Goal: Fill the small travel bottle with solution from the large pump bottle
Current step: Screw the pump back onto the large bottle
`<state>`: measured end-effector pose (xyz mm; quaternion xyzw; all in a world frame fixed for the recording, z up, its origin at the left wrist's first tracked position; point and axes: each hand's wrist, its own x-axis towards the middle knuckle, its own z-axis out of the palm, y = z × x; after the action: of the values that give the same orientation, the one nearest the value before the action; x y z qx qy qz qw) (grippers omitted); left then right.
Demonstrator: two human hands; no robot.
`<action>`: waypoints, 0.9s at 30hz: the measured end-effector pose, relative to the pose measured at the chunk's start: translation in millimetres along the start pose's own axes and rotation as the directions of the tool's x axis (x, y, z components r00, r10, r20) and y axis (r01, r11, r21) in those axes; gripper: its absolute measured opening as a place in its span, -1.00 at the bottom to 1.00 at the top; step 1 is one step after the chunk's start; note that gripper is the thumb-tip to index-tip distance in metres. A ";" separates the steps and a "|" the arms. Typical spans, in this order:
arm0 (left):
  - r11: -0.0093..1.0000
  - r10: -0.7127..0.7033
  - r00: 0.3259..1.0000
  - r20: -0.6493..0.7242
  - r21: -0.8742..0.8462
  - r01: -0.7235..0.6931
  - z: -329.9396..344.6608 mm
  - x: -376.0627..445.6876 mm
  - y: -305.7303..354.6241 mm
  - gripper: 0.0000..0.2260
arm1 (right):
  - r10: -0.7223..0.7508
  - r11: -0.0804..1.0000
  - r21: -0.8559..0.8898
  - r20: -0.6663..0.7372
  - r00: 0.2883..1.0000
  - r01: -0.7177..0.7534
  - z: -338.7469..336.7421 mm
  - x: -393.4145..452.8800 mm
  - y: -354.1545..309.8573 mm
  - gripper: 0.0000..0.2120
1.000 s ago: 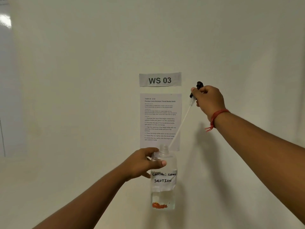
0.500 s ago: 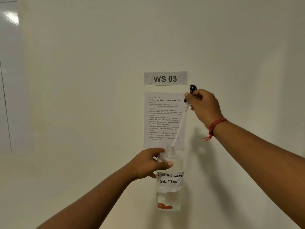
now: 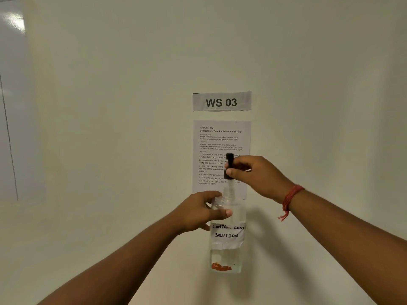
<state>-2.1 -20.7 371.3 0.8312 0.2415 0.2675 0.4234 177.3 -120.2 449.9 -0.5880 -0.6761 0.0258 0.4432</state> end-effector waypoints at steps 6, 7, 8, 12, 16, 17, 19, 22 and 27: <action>1.000 0.004 1.000 -0.012 0.007 -0.004 -0.4 0.2 3.5 -0.47 | 0.008 1.000 0.005 0.046 0.999 -0.008 9.2 -11.6 7.0 -0.81; 1.000 0.004 1.000 -0.013 0.011 -0.004 -0.1 -0.1 3.6 -0.50 | 0.011 1.000 0.011 0.039 0.999 -0.011 9.7 -12.9 7.9 -0.81; 1.000 0.006 1.000 -0.014 0.015 -0.006 0.3 -0.6 3.5 -0.52 | 0.013 1.000 0.014 0.033 0.999 -0.014 9.9 -14.0 8.6 -0.81; 1.000 0.028 0.999 -0.021 0.004 -0.028 2.0 -2.1 3.8 -0.56 | 0.013 1.000 0.010 0.023 1.000 -0.014 12.0 -19.0 12.8 -0.81; 0.999 0.031 0.999 -0.019 0.011 -0.031 3.4 -2.5 2.9 -0.48 | 0.023 0.999 0.025 0.013 1.000 -0.023 14.9 -22.0 16.4 -0.82; 0.999 0.034 0.999 -0.021 0.009 -0.034 3.7 -3.0 2.5 -0.48 | 0.025 0.999 0.031 0.010 1.000 -0.026 15.8 -22.5 16.7 -0.82; 0.999 0.043 0.999 -0.027 0.012 -0.042 4.5 -4.5 3.1 -0.47 | 0.030 0.998 0.046 -0.008 1.000 -0.029 18.1 -23.2 18.2 -0.81; 0.999 0.049 0.998 -0.029 0.025 -0.048 6.1 -6.4 4.0 -0.41 | 0.038 0.998 0.052 -0.039 0.999 -0.036 21.9 -24.1 20.3 -0.78; 0.999 0.045 0.999 -0.017 0.022 -0.044 5.9 -8.6 1.9 -0.40 | 0.081 0.994 0.073 -0.017 0.997 -0.079 23.2 -26.3 20.4 -0.67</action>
<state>-4.3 -30.5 367.9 0.8384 0.2294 0.2816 0.4063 176.2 -124.2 409.5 -0.5985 -0.6461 0.0619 0.4696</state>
